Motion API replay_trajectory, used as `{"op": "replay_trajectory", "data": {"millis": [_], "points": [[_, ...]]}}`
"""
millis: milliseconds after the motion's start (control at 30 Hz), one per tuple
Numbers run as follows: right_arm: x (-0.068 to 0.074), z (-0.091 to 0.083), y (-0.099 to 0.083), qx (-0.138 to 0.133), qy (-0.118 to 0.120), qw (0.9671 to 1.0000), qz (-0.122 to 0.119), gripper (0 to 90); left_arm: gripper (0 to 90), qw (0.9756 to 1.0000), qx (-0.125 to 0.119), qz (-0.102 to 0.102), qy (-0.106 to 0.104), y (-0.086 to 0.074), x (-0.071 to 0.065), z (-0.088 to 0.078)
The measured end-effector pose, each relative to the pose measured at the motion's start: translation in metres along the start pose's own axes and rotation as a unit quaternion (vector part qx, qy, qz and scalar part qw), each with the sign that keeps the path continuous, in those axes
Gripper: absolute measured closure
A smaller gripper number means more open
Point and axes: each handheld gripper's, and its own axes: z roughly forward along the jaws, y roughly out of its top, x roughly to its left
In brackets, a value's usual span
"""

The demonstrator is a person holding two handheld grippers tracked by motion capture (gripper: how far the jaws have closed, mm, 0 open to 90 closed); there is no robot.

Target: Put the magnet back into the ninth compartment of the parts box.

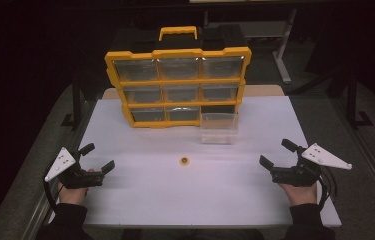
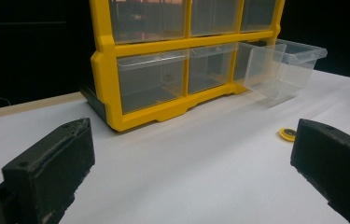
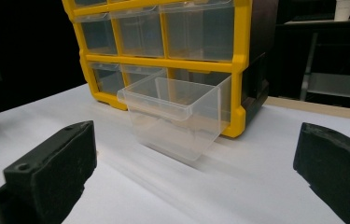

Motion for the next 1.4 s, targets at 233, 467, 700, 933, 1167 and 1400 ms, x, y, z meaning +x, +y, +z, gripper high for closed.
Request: {"op": "replay_trajectory", "data": {"millis": [233,467,700,933,1167,1400], "points": [[0.003,0.001,0.000,0.009,-0.001,1.0000,-0.004,0.0,0.0,0.9999,0.010,0.007,0.001,-0.001,-0.002,0.001],[0.007,0.006,0.003,0.016,-0.002,0.9999,-0.004,0.0,0.0,0.9998,0.013,0.012,0.002,-0.002,-0.003,0.001],[0.013,0.015,0.006,0.042,0.012,0.9989,-0.017,0.0,0.0,0.9999,0.010,0.012,0.001,-0.002,-0.004,0.001],[0.018,0.020,0.011,0.050,0.021,0.9982,-0.026,0.0,0.0,0.9999,0.009,0.009,0.004,-0.002,-0.003,0.000],[0.023,0.025,0.015,0.059,0.030,0.9972,-0.035,0.0,0.0,0.9999,0.008,0.006,0.006,-0.003,-0.003,0.000],[0.027,0.031,0.018,0.072,0.040,0.9957,-0.042,0.0,0.0,0.9999,0.005,0.002,0.014,-0.003,-0.001,-0.002]]}}
